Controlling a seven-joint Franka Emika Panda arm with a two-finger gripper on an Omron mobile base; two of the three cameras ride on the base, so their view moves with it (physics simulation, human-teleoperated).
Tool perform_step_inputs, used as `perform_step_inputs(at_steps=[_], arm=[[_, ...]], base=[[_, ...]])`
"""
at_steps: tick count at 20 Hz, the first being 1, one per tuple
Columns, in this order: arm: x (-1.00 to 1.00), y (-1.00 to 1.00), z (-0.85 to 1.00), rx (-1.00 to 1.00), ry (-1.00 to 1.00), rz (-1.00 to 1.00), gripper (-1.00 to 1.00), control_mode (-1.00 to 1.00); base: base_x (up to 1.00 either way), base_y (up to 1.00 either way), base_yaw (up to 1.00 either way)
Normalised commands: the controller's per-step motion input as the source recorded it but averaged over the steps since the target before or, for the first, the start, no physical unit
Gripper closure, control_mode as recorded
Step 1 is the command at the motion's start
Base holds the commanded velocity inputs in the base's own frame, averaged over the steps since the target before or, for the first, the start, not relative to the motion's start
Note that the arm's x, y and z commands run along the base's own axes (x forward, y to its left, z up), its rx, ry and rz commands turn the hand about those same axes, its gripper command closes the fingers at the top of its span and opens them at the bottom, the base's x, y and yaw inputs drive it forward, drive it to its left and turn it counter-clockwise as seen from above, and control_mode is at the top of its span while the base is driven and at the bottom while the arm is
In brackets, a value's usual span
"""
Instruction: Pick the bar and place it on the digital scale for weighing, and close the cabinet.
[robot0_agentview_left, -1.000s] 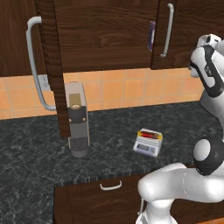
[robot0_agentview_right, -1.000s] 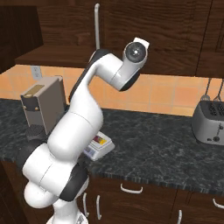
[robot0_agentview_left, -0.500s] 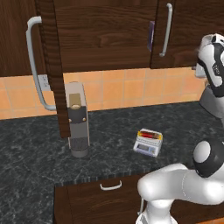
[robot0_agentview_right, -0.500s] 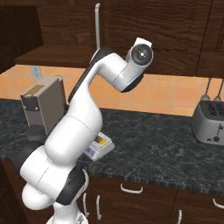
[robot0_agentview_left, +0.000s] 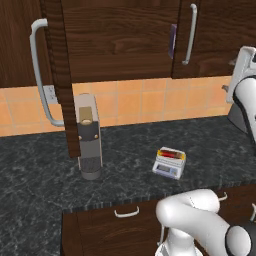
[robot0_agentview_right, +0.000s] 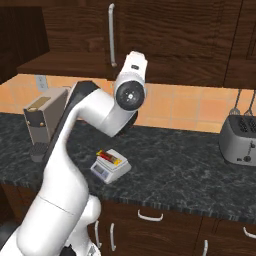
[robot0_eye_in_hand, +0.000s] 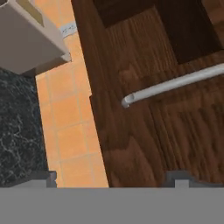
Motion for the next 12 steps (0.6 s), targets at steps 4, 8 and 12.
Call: perform_step_inputs(at_steps=[4,8,12], arm=[[-0.94,0.61,0.00,-0.07,-0.20,0.00,-1.00,-1.00],[-0.85,0.50,-0.01,-0.02,-0.28,0.00,-1.00,-1.00],[-0.77,0.65,-0.24,-0.02,-0.33,0.00,-1.00,-1.00]], base=[[0.00,0.00,0.00],[0.00,0.00,0.00],[0.00,0.00,0.00]])
